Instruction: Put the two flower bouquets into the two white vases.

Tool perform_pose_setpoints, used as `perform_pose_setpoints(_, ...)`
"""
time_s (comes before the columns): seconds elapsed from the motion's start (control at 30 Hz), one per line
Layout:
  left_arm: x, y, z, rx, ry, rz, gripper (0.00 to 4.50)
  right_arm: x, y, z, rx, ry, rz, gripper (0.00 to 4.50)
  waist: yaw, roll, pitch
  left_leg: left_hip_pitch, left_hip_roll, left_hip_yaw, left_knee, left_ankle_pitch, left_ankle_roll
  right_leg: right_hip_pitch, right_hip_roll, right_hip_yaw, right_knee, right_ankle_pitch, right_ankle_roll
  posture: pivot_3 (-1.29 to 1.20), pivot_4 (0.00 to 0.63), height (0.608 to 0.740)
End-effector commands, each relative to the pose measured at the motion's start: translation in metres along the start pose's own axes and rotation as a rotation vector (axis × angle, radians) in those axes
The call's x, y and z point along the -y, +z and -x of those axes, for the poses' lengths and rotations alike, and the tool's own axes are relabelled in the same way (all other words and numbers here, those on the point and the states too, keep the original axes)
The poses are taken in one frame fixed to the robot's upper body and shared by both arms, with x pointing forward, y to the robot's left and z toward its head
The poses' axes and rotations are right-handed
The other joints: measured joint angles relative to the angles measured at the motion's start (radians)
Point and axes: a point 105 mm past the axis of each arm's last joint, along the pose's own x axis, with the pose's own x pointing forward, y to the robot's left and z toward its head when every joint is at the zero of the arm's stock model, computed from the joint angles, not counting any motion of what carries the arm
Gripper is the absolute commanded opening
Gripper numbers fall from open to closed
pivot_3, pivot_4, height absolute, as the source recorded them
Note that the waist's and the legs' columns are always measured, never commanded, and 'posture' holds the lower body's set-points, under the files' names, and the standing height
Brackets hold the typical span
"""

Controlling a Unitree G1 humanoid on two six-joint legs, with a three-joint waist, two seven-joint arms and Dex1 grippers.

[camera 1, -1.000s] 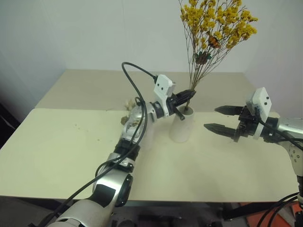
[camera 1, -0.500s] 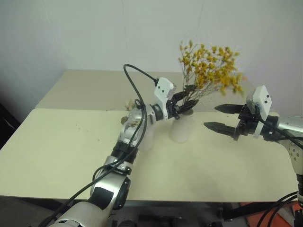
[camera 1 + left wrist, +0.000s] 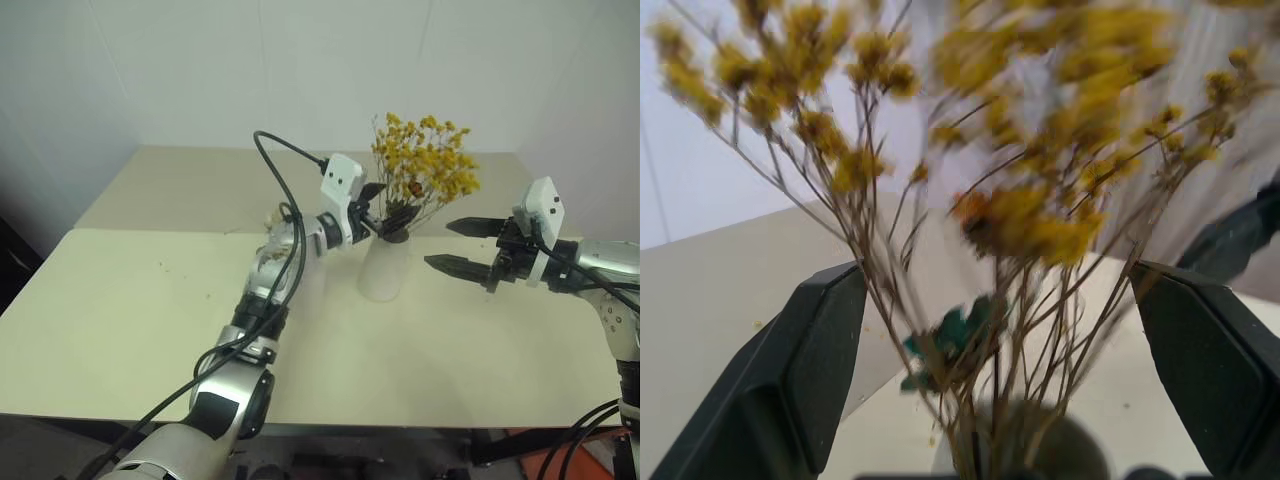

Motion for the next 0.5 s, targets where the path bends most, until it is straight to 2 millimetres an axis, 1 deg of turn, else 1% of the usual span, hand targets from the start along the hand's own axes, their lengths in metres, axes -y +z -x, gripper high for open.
perform_pose_setpoints(0.03,0.010,0.035,-0.001,0.056,-0.038,-0.050,4.48,0.001,0.012,0.000,0.036,-0.002,0.052,4.50,-0.001,0.000,0.000,0.000,0.000,0.000,0.000,0.000,0.000,0.000,0.000,0.000,0.000,0.000,0.000,0.00,0.150,0.740)
perform_pose_setpoints(0.17,0.003,0.048,0.007,-0.015,-0.002,-0.127,4.48,0.002,0.013,-0.001,0.041,0.004,0.051,4.50,-0.004,0.000,0.000,0.001,0.000,0.000,0.000,0.000,0.000,0.000,0.000,0.000,0.000,0.000,0.000,0.00,0.150,0.740)
perform_pose_setpoints(0.27,-0.001,0.054,0.020,-0.079,0.005,-0.148,4.48,0.001,0.014,-0.002,0.043,0.016,0.056,4.50,-0.008,0.000,0.000,0.001,0.000,0.000,0.000,0.000,0.000,0.000,0.000,0.000,0.001,0.000,0.000,0.00,0.150,0.740)
perform_pose_setpoints(0.4,0.005,0.046,0.034,-0.151,-0.019,-0.133,4.48,0.000,0.015,-0.004,0.046,0.033,0.059,4.50,-0.007,0.000,0.000,0.000,0.000,0.000,0.000,0.000,0.000,0.000,0.000,0.000,0.000,0.000,0.000,0.00,0.150,0.740)
perform_pose_setpoints(0.5,0.008,0.032,0.038,-0.193,-0.023,-0.103,4.48,0.001,0.015,-0.007,0.048,0.038,0.057,4.50,-0.003,0.000,0.000,0.001,0.000,0.000,0.000,0.000,0.000,0.000,0.000,0.000,0.001,0.000,0.000,0.00,0.150,0.740)
